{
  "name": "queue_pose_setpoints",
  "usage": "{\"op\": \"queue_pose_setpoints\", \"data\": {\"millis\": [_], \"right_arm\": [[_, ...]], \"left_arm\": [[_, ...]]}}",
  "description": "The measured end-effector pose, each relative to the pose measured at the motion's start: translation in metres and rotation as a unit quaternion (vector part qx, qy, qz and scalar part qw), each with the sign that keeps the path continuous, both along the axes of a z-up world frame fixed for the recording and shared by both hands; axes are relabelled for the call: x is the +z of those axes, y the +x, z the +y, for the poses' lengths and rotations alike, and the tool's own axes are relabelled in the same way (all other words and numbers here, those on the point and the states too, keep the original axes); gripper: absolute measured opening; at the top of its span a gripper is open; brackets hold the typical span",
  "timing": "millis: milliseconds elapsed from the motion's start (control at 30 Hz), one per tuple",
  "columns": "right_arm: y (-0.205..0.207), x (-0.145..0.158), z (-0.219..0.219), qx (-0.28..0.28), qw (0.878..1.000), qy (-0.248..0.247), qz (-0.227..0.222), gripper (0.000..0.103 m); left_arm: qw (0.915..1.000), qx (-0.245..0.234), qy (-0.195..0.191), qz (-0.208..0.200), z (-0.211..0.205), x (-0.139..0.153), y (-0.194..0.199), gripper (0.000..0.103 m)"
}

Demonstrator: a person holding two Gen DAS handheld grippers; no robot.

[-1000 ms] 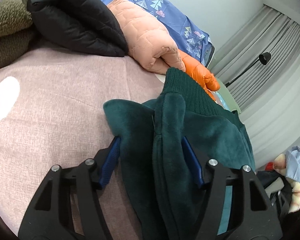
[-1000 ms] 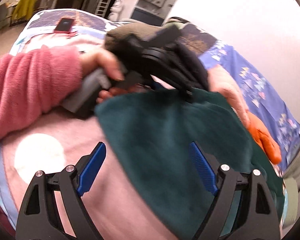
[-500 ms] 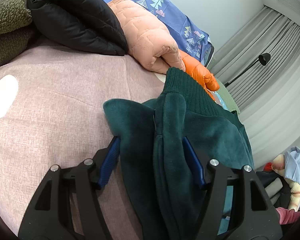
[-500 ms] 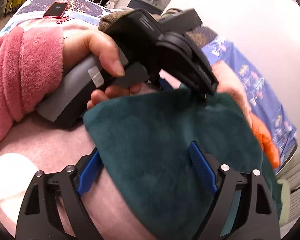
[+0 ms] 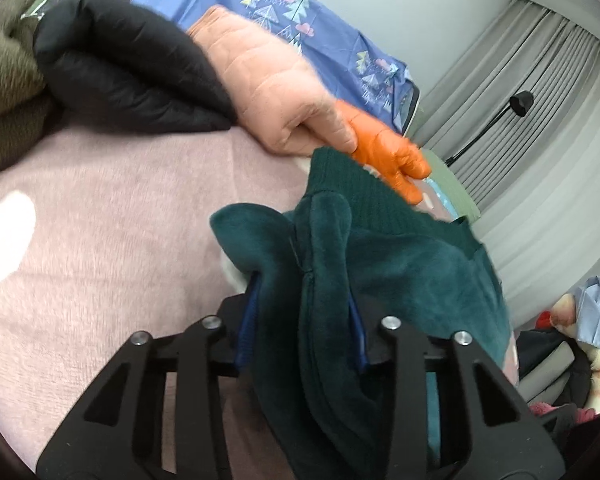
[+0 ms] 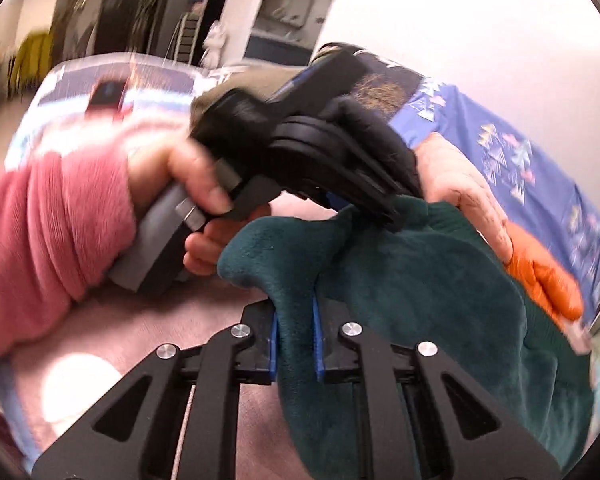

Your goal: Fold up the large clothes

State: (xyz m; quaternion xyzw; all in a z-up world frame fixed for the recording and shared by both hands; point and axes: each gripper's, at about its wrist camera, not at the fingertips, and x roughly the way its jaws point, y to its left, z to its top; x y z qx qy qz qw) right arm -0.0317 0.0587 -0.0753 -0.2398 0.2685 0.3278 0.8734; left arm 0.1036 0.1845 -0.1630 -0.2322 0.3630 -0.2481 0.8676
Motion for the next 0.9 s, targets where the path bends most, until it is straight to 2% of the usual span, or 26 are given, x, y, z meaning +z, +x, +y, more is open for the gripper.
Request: {"op": "queue_pose_setpoints", "data": {"millis": [67,200,300,400,500,600,667,767,800,833,900], "right_arm": [[0.001,0.016,-0.016,-0.009,0.999,0.04,0.007,0.013],[-0.002,0.047,-0.05,-0.025,0.994,0.11,0.014,0.012],[-0.004,0.071,-0.079,-0.042,0.986,0.16,0.007,0.012],[-0.003,0.093,-0.118,-0.065,0.973,0.222,0.005,0.012],[-0.003,0.112,-0.163,-0.098,0.955,0.281,-0.002,0.012],[-0.006,0.12,-0.22,-0.137,0.931,0.337,-0.008,0.011],[-0.007,0.118,-0.263,-0.174,0.911,0.374,-0.002,0.011],[-0.01,0.104,-0.323,-0.225,0.881,0.416,0.019,0.011],[-0.011,0.1,-0.337,-0.239,0.874,0.422,0.022,0.011],[-0.015,0.091,-0.354,-0.257,0.865,0.43,0.028,0.011],[-0.024,0.072,-0.381,-0.292,0.85,0.438,0.039,0.011]], "left_arm": [[0.9999,-0.003,-0.002,-0.016,-0.002,0.017,-0.003,0.035],[0.9976,-0.019,0.029,-0.06,-0.023,0.065,-0.01,0.033],[0.9943,-0.034,0.045,-0.09,-0.043,0.097,-0.013,0.033],[0.9893,-0.054,0.052,-0.125,-0.075,0.138,-0.011,0.03],[0.9844,-0.076,0.06,-0.147,-0.116,0.172,-0.003,0.026],[0.9783,-0.103,0.074,-0.164,-0.167,0.197,0.001,0.021],[0.9732,-0.13,0.088,-0.168,-0.215,0.208,0.006,0.019],[0.9653,-0.167,0.108,-0.169,-0.29,0.215,0.007,0.02],[0.9619,-0.178,0.118,-0.17,-0.316,0.215,0.007,0.021],[0.9567,-0.195,0.134,-0.169,-0.352,0.211,0.008,0.022],[0.9487,-0.222,0.159,-0.159,-0.401,0.196,0.014,0.023]]}}
